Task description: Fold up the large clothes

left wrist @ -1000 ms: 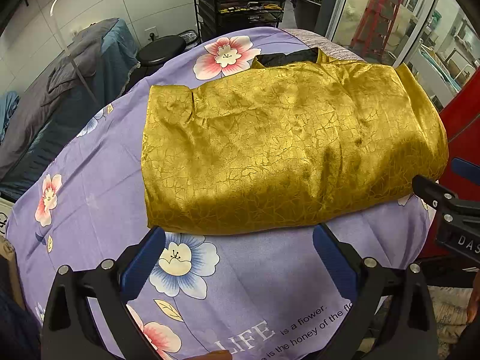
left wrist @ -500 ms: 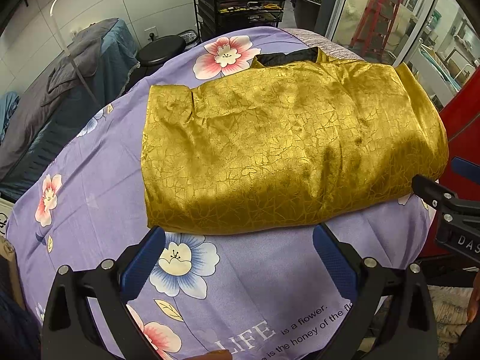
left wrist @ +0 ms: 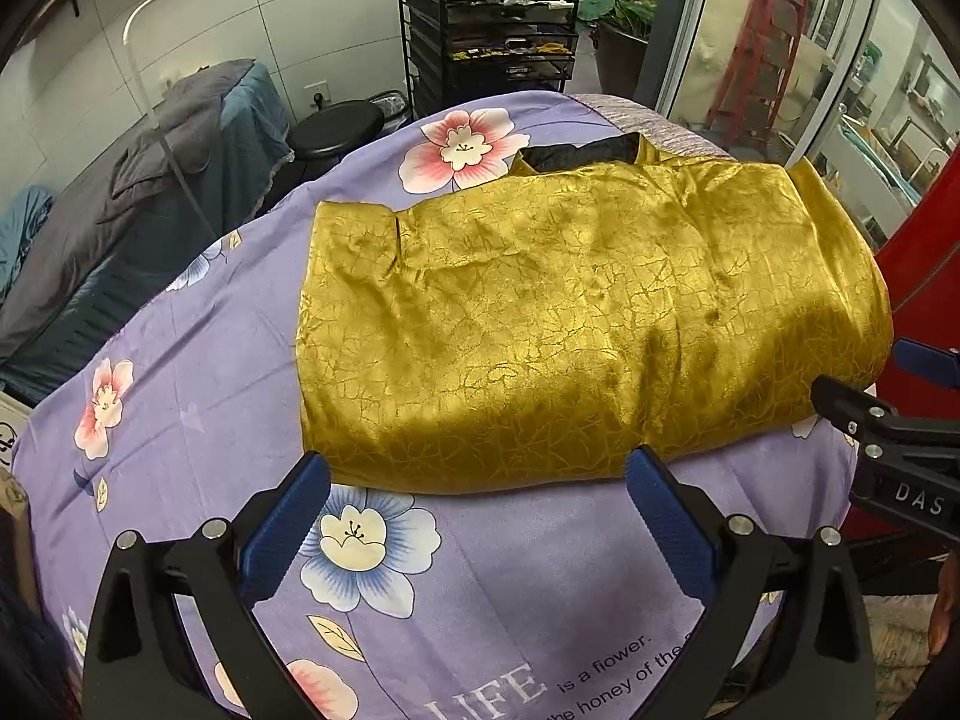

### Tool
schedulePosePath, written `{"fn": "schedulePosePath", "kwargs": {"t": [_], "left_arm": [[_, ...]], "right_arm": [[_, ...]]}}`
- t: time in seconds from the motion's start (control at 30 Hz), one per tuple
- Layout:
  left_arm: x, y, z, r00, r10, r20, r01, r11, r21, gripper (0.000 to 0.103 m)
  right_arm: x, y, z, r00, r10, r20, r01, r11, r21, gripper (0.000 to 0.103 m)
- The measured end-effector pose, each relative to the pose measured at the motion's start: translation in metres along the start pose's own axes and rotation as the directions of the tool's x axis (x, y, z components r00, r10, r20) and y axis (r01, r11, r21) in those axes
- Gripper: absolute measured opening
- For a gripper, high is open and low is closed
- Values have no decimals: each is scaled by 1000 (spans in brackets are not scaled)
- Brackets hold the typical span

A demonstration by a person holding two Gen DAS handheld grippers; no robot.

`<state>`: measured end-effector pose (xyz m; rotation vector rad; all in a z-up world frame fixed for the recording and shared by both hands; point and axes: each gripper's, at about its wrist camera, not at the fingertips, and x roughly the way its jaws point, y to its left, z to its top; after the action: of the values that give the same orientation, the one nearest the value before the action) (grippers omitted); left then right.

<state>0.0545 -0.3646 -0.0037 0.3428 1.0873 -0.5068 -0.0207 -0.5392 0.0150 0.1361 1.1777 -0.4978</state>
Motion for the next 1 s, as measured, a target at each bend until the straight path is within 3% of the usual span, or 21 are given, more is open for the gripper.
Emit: {"fn": "schedulePosePath", "kwargs": {"t": [0.23,1.0], "left_arm": [[6,0,2,999,3,-41,-3,1000,1,97],[2,-6,1,999,-23,-39,24,1000,12,97]], "right_arm": [[-1,-1,0,1000,1,8,-1,1000,4,85],[-1,-3,0,1000,3,8,-3,1000,3,85]]}}
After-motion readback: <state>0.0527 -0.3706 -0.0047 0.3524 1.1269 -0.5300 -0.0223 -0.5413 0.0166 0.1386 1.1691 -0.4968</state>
